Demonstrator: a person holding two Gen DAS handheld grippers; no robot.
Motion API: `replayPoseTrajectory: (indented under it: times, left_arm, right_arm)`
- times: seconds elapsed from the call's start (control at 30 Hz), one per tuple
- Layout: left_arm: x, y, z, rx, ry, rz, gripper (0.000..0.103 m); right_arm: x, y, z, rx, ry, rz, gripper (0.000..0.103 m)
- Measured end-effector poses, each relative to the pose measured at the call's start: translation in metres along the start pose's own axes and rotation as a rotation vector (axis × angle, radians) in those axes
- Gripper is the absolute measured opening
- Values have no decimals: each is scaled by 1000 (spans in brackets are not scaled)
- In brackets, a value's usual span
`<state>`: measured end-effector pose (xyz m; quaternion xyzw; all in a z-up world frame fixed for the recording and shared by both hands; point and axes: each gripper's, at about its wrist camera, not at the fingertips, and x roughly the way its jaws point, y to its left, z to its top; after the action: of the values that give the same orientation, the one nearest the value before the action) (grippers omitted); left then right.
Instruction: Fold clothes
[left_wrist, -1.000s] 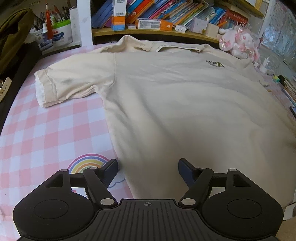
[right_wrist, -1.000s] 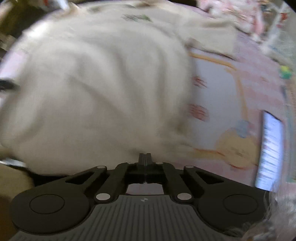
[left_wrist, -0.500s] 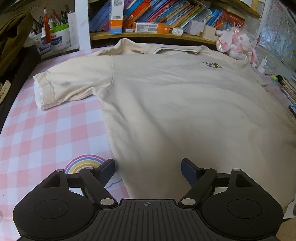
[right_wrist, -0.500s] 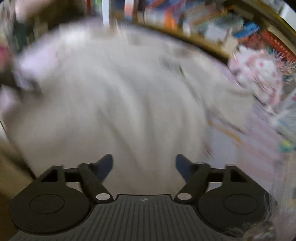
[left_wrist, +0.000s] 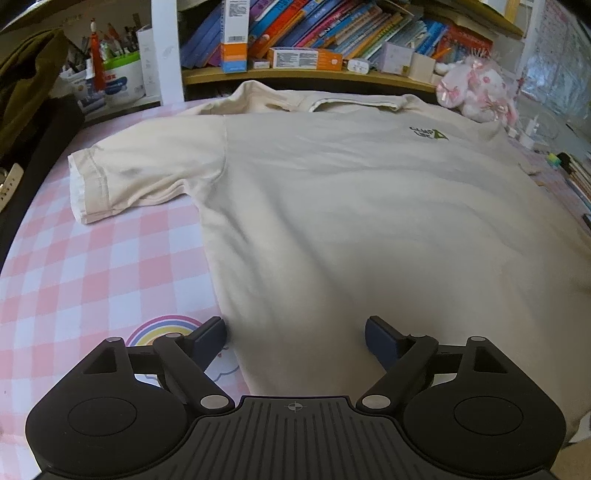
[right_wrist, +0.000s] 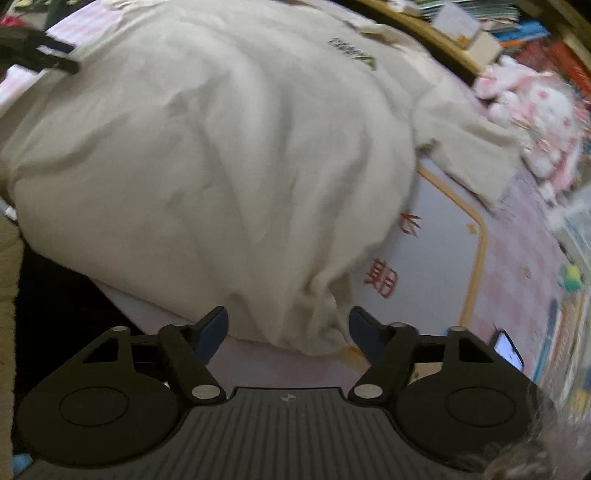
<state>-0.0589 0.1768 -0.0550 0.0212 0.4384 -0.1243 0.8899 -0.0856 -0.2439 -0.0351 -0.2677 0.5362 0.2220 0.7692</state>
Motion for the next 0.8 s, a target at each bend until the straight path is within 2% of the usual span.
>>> replayPoseTrajectory:
  times: [0.07,0.1,0.13,0.17,0.23,0.33,0.4,0.43,0.47,0.5,0.57,0.67,0.73,0.8]
  left_arm:
    - [0,-1,0,9,0,5,85]
    - [0,-1,0,9,1,6,85]
    - [0,-1,0,6,1,6,85]
    - [0,0,0,2,1,8,85]
    - [0,-1,0,-10,0,21,85]
    - [-1,-2,-1,-22,0,36,85]
    - [0,-3,0,-24,3,43,85]
    - [0,-3,0,-25,4,47,85]
    - [-1,-4,0,-25,6,49,85]
    - [-1,-3,-1,-24,7,50,86]
    - [-2,-2,-2,-27,4,55,86]
    - [-3,-2,-5,-34,-6,62,86]
    - [-3,-3,-6,-25,-8,68,86]
    - [-2,-5,-6,-10,-6,70,86]
  right_arm:
    - [9,-3,6,-33,30,2,54]
    - [12,-7,8,-31,52,37,46]
    - [16,-11,10,-28,75,71,23]
    - [18,-14,13,-24,94,112,13]
    - [12,-20,29,3,89,241,8]
    - [-20,-28,72,84,-128,404,8]
    - [-30,-39,103,238,-300,413,10]
    - [-32,-45,117,326,-383,410,30]
    - [-34,-50,131,404,-454,402,45]
    - [-34,-52,139,429,-467,376,62]
    - [-33,-54,146,396,-448,287,57]
    - [-21,-64,129,354,-344,199,57]
    - [-8,-70,111,374,-272,164,51]
    - [-6,-63,91,409,-241,155,50]
